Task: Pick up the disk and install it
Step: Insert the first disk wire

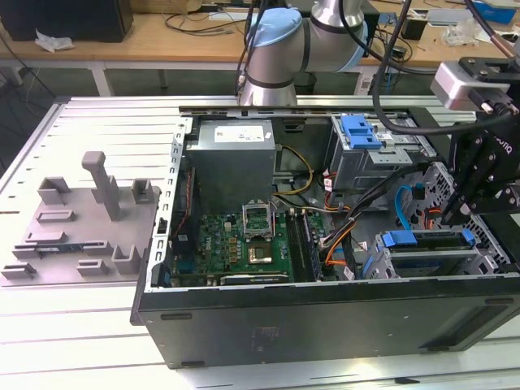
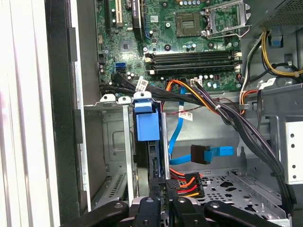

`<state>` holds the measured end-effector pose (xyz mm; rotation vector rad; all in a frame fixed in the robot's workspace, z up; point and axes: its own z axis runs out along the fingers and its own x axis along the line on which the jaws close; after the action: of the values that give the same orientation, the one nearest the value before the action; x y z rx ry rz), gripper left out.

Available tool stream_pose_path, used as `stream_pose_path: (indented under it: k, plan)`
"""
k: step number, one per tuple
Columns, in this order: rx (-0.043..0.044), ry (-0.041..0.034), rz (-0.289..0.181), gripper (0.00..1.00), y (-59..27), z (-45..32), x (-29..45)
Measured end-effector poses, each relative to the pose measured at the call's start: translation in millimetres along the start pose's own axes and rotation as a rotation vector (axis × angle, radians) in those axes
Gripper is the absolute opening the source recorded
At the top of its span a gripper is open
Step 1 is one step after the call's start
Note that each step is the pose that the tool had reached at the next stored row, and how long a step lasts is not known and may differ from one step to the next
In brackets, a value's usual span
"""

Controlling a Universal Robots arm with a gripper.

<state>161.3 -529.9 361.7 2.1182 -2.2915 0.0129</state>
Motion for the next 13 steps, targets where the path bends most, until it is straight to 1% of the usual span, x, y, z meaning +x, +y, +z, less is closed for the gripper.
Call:
stream_pose_path:
  k: [13]
  plan:
    - [0.0018, -0.0001, -0.016, 0.16, 0.0, 1.5, 0.1]
